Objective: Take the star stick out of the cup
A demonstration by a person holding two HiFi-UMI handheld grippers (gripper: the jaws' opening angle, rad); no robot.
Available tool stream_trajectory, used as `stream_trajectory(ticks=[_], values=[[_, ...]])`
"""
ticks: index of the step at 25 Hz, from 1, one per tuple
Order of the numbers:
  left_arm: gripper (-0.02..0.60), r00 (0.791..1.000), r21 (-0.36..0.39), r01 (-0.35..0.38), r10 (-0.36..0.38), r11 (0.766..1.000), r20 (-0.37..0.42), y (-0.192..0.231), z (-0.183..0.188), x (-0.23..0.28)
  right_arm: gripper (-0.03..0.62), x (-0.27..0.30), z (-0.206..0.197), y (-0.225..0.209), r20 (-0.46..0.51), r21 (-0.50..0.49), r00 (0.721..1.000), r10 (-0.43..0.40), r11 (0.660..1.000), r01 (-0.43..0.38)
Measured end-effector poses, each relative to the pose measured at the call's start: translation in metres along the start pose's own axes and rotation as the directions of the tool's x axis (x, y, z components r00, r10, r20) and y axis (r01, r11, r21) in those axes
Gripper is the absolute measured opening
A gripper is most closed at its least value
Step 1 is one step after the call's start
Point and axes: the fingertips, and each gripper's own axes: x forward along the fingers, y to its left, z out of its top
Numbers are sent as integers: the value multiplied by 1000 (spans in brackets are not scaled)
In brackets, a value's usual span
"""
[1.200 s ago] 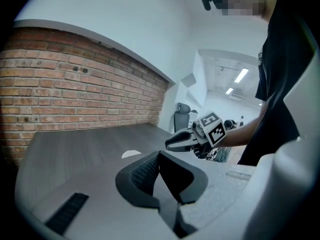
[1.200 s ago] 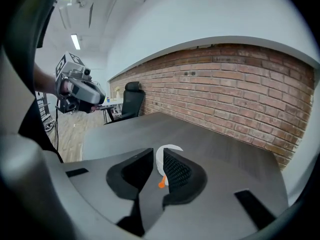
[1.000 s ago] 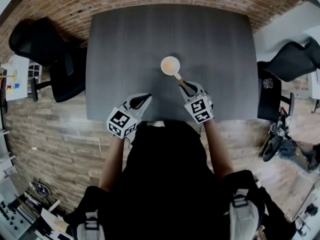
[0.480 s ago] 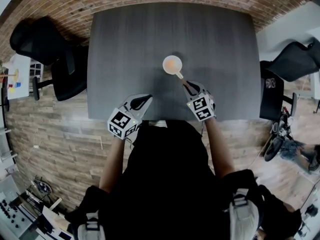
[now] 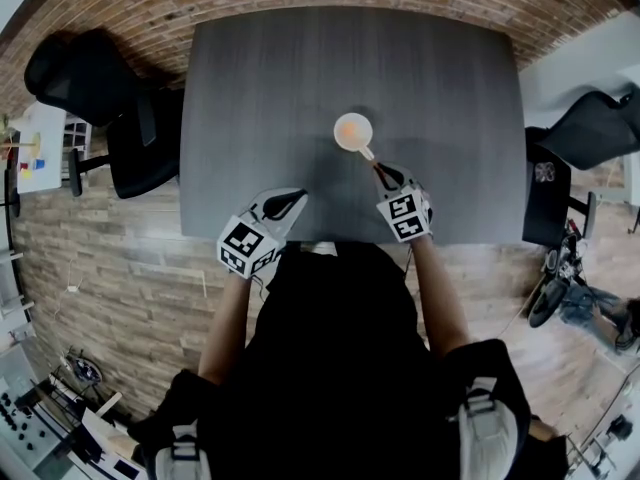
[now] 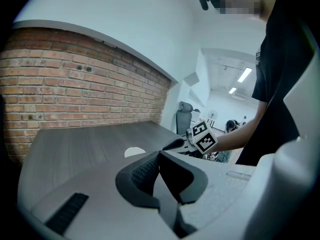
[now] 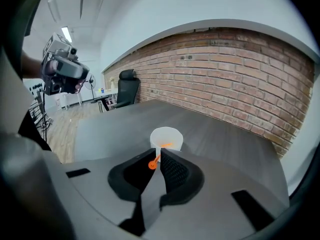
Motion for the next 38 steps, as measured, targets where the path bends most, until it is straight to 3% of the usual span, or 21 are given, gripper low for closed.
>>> stream_trajectory(ticks=[20, 38], values=[[2, 1000, 0, -4, 4, 1000, 16, 5, 0, -8, 13, 0, 4, -9, -13, 17, 998, -59, 998, 59], [2, 1000, 26, 17, -17, 1000, 17, -4, 3, -6, 12, -22, 8, -6, 2, -1, 998, -59, 998, 59]])
